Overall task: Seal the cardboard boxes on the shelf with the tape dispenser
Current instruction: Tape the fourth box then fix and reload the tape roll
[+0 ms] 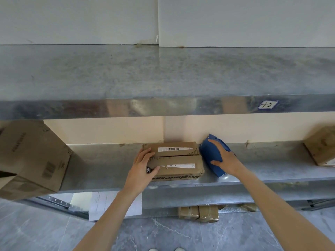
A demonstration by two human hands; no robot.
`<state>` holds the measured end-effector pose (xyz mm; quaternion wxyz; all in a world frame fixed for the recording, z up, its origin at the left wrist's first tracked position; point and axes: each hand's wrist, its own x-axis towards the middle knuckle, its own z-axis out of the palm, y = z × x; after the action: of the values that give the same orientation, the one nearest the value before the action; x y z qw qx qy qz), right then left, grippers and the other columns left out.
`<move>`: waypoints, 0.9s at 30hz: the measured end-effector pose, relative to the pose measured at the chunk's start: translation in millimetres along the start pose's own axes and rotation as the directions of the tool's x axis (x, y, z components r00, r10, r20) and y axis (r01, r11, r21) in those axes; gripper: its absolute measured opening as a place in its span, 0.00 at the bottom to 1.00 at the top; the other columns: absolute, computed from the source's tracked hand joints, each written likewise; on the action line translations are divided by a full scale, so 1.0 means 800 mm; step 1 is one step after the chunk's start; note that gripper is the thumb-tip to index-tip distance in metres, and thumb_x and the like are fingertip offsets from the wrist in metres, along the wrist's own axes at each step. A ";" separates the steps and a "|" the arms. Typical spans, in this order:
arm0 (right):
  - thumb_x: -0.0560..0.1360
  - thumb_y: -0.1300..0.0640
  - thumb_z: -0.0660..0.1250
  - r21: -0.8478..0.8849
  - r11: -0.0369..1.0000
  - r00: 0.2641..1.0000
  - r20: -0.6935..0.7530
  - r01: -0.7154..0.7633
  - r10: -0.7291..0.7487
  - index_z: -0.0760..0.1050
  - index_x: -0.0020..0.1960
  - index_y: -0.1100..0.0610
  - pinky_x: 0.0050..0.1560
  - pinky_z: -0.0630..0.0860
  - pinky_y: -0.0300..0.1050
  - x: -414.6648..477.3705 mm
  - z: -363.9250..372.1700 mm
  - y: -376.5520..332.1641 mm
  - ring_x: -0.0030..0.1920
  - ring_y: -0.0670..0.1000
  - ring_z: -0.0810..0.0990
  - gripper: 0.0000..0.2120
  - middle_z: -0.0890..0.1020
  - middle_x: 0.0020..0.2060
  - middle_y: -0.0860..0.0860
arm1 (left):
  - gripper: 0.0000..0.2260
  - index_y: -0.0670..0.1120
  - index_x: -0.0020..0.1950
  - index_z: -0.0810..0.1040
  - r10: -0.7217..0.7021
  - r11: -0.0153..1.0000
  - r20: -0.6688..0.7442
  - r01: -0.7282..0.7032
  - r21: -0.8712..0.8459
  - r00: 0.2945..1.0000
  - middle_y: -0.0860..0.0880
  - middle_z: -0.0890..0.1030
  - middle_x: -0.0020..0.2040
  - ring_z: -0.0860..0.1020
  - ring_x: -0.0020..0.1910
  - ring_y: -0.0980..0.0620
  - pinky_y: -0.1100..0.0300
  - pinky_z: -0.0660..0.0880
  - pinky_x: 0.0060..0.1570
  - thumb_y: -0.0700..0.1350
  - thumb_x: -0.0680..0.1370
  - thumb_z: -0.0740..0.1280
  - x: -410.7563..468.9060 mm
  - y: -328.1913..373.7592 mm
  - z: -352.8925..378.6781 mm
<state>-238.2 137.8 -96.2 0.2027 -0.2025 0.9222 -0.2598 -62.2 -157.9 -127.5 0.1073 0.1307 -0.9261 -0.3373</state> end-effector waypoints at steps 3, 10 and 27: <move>0.79 0.61 0.67 -0.052 0.999 1.000 0.022 0.000 0.001 0.54 0.77 0.43 0.39 0.75 0.43 -0.009 -0.001 -0.002 0.39 0.54 0.78 0.34 0.80 0.48 0.62 | 0.23 0.51 0.71 0.72 0.012 1.000 -0.002 -0.012 -0.002 1.000 0.57 0.66 0.76 0.55 0.78 0.58 0.62 0.64 0.66 0.54 0.78 0.70 -0.001 -0.002 0.001; 0.81 0.60 0.62 -0.113 0.985 0.992 0.009 0.128 -0.127 0.56 0.75 0.41 0.29 0.63 0.40 -0.030 -0.030 -0.049 0.27 0.49 0.69 0.29 0.71 0.29 0.54 | 0.20 0.52 0.69 0.75 -0.026 0.993 -0.015 0.024 -0.113 1.000 0.60 0.67 0.74 0.70 0.67 0.60 0.57 0.74 0.63 0.52 0.78 0.71 -0.008 -0.013 -0.009; 0.81 0.53 0.63 -0.107 0.909 0.886 0.294 0.403 -0.358 0.56 0.70 0.30 0.41 0.73 0.48 -0.008 0.025 -0.166 0.37 0.53 0.76 0.27 0.78 0.44 0.58 | 0.23 0.52 0.68 0.75 0.008 0.971 0.050 0.005 -0.240 0.999 0.62 0.68 0.73 0.69 0.68 0.64 0.63 0.69 0.68 0.49 0.75 0.75 -0.008 -0.025 -0.020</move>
<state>-187.4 29.3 -35.9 0.2530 -0.4290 0.8466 -0.1876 -47.9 -180.4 -129.5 0.0989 0.1075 -0.8811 -0.4499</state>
